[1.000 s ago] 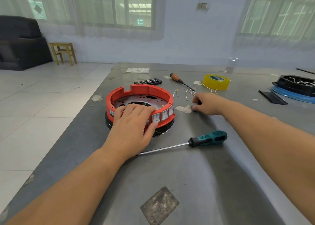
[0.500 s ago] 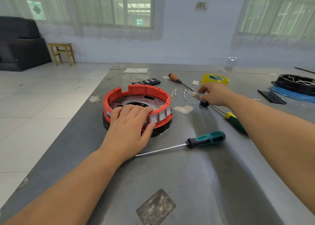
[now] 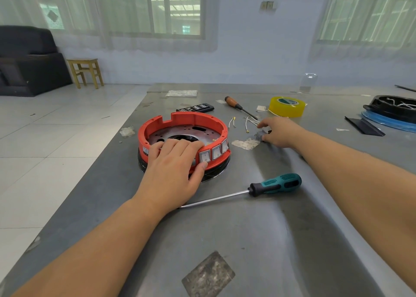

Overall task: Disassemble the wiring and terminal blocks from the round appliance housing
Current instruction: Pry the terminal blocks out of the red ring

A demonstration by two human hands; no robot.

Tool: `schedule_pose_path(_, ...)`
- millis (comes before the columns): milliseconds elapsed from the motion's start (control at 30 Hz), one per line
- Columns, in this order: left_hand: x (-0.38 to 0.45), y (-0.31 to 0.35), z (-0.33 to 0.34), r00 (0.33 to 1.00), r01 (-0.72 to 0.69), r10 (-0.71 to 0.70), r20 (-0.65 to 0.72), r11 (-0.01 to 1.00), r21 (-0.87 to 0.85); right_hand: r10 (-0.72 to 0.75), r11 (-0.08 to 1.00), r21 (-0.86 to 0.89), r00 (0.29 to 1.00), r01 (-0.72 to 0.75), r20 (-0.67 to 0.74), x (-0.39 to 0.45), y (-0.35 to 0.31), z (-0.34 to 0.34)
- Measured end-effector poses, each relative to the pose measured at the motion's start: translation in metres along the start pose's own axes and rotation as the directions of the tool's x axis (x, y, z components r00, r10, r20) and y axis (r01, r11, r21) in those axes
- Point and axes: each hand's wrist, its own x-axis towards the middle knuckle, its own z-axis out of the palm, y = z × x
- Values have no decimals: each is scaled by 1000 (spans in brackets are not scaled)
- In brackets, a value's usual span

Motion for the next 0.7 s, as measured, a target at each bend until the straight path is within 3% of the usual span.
schedule_pose_path(233, -1, 0, -1, 1000, -11, 11, -12, 1000, -4, -181, 943, 245, 965, 225, -189, -71, -30, -9)
schedule_pose_path(467, -2, -2, -4, 999, 16, -18, -29, 998, -54, -447, 894, -152, 862, 422, -238, -169, -69, 20)
schedule_pose_path(600, -5, -4, -8, 999, 27, -30, -33, 997, -72, -443, 886, -223, 886, 407, -139, -172, -52, 27)
schedule_pose_path(700, -7, -4, -10, 997, 34, -42, -61, 992, -121, -454, 884, -198, 878, 424, -149, -169, -41, 32)
